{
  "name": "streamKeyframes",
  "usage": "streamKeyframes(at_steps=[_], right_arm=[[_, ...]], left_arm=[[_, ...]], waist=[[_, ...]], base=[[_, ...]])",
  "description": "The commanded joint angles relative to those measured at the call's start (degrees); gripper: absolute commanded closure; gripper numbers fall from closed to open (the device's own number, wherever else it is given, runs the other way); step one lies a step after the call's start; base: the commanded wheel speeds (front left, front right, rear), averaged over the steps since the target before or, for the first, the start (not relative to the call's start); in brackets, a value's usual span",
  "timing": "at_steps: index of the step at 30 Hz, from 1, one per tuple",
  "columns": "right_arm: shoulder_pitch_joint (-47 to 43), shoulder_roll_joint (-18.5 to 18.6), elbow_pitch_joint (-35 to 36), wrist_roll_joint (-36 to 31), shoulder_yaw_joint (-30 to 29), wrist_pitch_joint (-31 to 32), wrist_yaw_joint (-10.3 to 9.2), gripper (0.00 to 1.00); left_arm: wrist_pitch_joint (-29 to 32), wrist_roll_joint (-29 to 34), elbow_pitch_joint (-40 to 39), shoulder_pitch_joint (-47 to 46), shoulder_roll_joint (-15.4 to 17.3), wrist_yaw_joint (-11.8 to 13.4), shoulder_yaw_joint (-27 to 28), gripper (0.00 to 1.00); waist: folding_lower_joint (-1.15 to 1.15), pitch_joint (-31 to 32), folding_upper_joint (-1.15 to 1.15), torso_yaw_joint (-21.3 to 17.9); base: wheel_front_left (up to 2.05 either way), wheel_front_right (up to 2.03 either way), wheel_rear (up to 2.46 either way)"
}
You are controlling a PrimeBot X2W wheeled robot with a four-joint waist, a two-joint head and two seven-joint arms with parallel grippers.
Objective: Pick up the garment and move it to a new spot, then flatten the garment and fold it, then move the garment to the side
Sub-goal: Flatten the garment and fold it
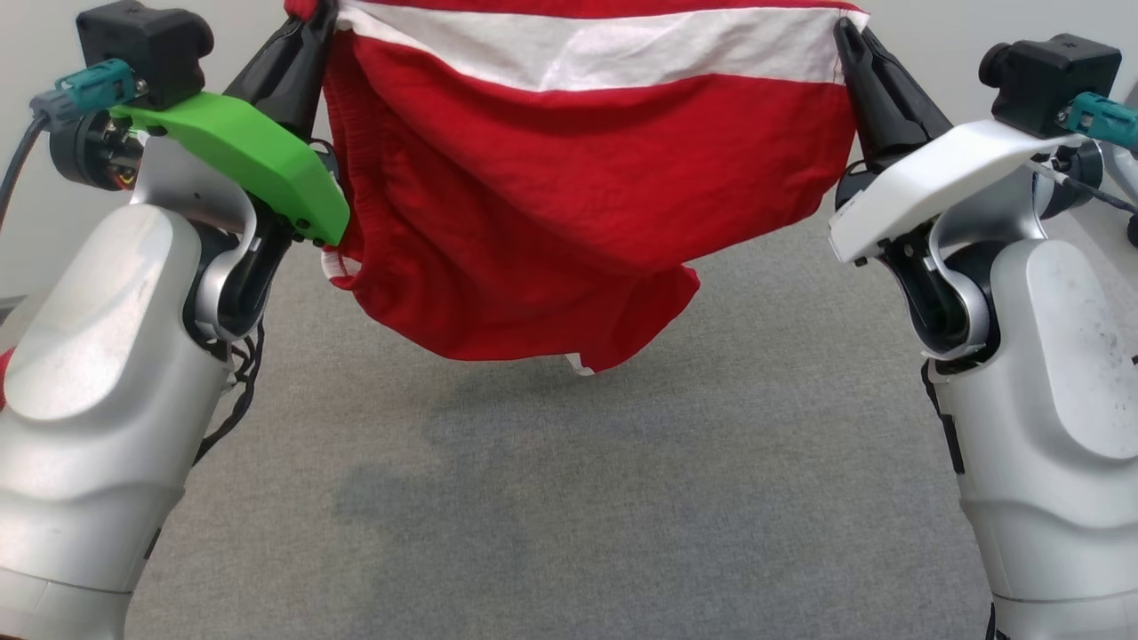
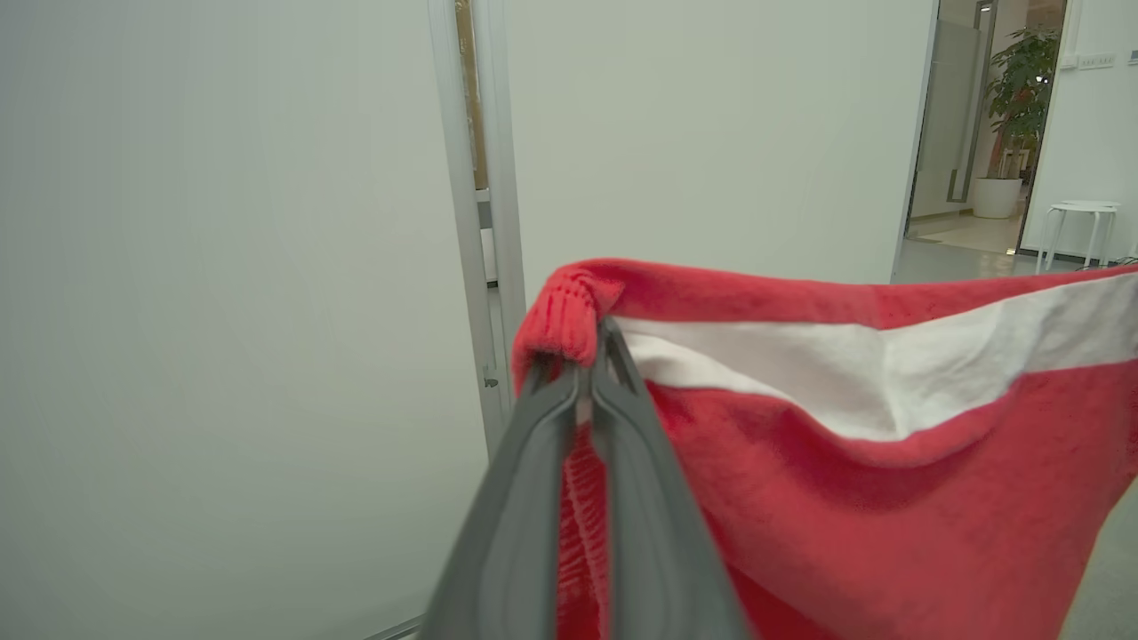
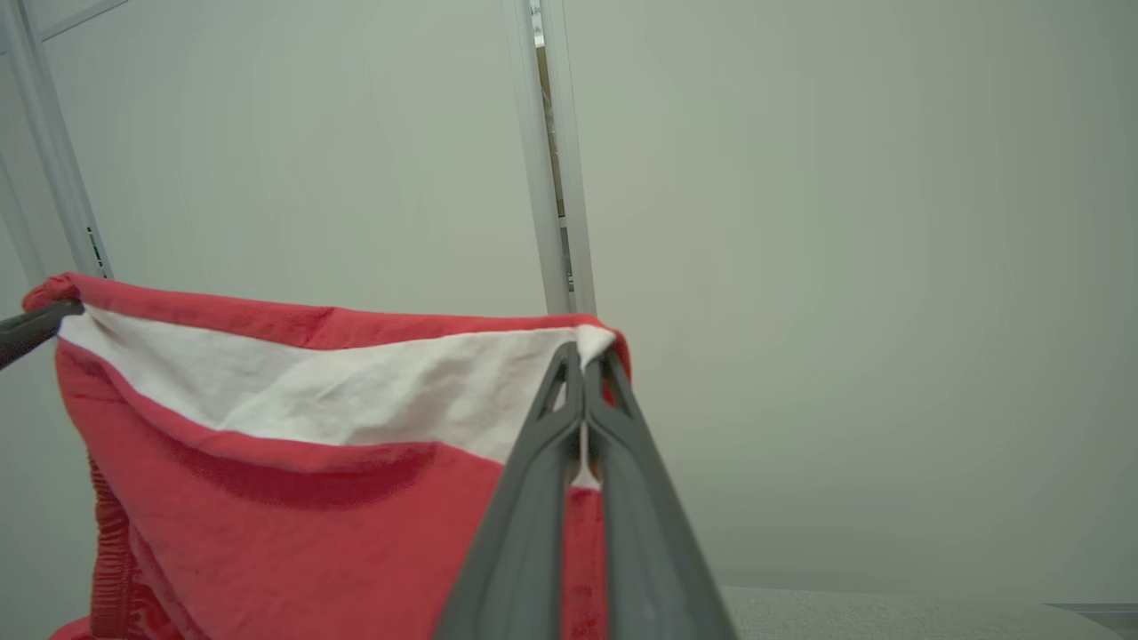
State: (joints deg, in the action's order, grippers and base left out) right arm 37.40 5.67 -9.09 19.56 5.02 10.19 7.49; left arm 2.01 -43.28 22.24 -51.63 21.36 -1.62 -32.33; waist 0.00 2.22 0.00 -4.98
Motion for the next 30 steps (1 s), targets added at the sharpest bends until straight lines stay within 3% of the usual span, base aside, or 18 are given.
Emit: streamKeyframes(at_steps=[1,9,12,15,18,25,30], right_arm=[[1.55,-0.18,-0.11,-0.47,0.07,0.24,0.00,1.00],[14.89,1.63,-7.02,-0.02,-0.03,-1.61,0.00,1.00],[23.92,3.22,-12.62,-1.58,1.34,-4.75,0.00,1.00],[32.26,3.01,-19.88,-2.08,2.56,-7.86,-0.04,1.00],[42.58,3.60,-27.04,-4.13,1.60,-13.05,-0.04,1.00],[55.21,2.38,-40.61,-6.73,-2.18,-24.04,-0.05,1.00],[54.00,0.35,-45.66,-6.56,-3.60,-25.42,-0.05,1.00]], left_arm=[[0.26,0.51,0.28,-1.30,0.51,0.17,-0.15,1.00],[2.25,4.12,5.64,-13.66,-1.13,0.40,-1.30,1.00],[1.26,5.95,10.48,-21.36,-3.16,1.34,-0.91,1.00],[-0.38,9.88,15.99,-28.73,-3.94,0.62,-3.08,1.00],[-4.67,12.38,21.57,-37.34,-5.35,1.35,-2.83,1.00],[-15.14,13.33,32.74,-47.06,-8.93,2.50,-0.94,1.00],[-17.03,12.99,36.82,-45.51,-10.70,1.34,0.15,1.00]], waist=[[0.00,-2.51,0.00,-0.58],[0.00,-16.23,0.00,-1.73],[0.00,-22.88,0.00,-1.99],[0.00,-28.13,0.00,-2.46],[0.00,-33.56,0.00,-2.32],[0.00,-38.19,0.00,-1.39],[0.00,-38.77,0.00,-0.90]], base=[[0.00,0.00,0.00],[0.00,0.00,0.00],[0.00,0.00,0.00],[0.00,0.00,0.00],[0.00,0.00,0.00],[0.00,0.00,0.00],[0.00,0.00,0.00]])
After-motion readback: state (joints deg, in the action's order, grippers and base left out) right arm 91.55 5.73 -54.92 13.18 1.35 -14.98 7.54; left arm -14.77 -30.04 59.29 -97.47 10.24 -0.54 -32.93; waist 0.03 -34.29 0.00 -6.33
